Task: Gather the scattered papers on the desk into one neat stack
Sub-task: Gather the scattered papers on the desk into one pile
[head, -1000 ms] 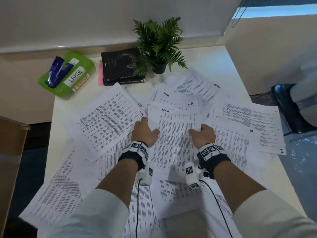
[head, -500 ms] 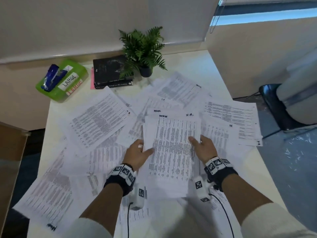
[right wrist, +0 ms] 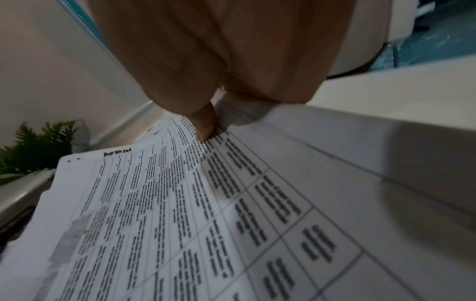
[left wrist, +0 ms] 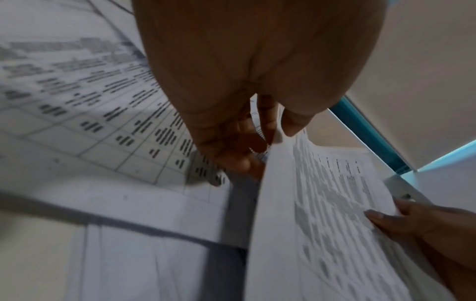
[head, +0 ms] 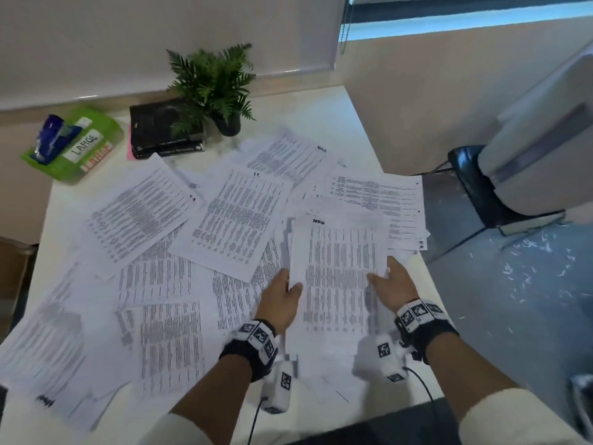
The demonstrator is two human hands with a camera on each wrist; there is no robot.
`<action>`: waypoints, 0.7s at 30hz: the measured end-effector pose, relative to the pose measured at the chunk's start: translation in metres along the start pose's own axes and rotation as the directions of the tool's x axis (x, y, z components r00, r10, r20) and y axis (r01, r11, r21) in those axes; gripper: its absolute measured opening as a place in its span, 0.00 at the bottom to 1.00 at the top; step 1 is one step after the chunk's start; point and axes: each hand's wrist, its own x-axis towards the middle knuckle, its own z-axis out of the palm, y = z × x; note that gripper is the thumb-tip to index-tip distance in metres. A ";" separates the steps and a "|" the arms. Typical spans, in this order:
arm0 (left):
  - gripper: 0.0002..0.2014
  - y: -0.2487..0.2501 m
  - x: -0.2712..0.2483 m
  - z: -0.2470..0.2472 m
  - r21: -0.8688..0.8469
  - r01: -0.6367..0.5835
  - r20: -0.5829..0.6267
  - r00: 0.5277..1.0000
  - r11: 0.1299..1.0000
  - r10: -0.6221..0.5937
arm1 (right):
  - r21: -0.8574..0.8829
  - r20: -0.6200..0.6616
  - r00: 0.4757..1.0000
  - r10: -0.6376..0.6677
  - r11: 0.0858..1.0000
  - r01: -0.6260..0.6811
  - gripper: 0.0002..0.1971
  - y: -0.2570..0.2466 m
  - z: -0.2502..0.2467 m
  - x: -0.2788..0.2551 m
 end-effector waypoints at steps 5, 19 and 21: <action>0.07 -0.001 0.011 -0.008 0.082 0.032 -0.128 0.992 0.996 -0.021 | -0.114 -0.056 0.998 0.029 0.993 -0.036 0.31 0.027 -0.038 -0.001; 0.35 -0.037 0.046 -0.088 0.024 0.436 -0.433 0.815 0.899 -0.384 | -0.160 -0.116 0.919 -0.377 0.920 0.357 0.15 -0.041 0.026 -0.003; 0.33 -0.033 0.051 -0.093 -0.169 0.444 -0.445 0.763 0.880 -0.470 | -0.127 0.013 0.920 -0.391 0.912 0.390 0.14 -0.066 0.051 -0.006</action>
